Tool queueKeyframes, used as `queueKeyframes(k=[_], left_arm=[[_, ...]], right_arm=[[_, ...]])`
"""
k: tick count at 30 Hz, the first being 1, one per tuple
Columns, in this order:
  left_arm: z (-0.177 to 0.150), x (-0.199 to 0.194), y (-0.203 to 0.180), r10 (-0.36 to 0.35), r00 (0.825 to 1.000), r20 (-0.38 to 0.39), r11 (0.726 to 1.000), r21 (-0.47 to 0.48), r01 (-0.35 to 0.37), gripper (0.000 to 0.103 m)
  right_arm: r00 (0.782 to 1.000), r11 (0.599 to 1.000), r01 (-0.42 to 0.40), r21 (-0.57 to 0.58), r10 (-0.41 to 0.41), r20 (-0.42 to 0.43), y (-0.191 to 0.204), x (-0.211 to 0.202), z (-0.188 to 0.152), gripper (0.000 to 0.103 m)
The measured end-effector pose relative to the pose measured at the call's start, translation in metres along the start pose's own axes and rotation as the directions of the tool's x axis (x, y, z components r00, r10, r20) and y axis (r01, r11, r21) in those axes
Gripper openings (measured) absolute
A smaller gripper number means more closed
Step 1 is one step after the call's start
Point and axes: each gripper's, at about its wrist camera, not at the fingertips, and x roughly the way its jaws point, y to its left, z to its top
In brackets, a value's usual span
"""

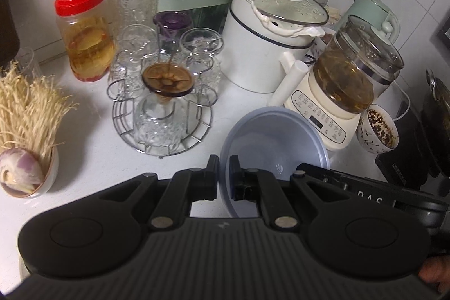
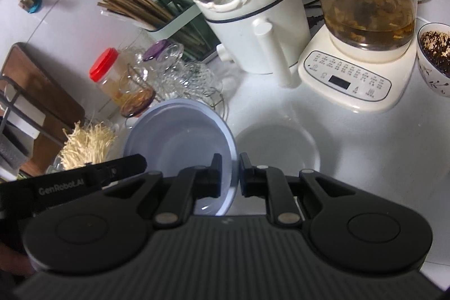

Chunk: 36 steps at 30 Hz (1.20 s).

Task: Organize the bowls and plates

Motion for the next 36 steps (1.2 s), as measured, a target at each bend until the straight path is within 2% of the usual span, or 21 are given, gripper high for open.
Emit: queueKeyframes(k=[18, 22, 36], left_arm=[[0.007, 0.066, -0.018, -0.011, 0.992, -0.124, 1.0, 0.002, 0.011, 0.009], [0.006, 0.074, -0.014, -0.022, 0.989, -0.148, 0.999, -0.029, 0.018, 0.009], [0.012, 0.093, -0.028, -0.053, 0.982, -0.182, 0.998, 0.013, 0.057, 0.009]], right_arm=[[0.995, 0.998, 0.064, 0.027, -0.062, -0.074, -0.037, 0.032, 0.015, 0.017], [0.994, 0.997, 0.078, 0.01, -0.077, -0.08, -0.036, 0.036, 0.016, 0.017], [0.987, 0.989, 0.14, 0.041, -0.136, -0.082, -0.05, 0.038, 0.016, 0.017]])
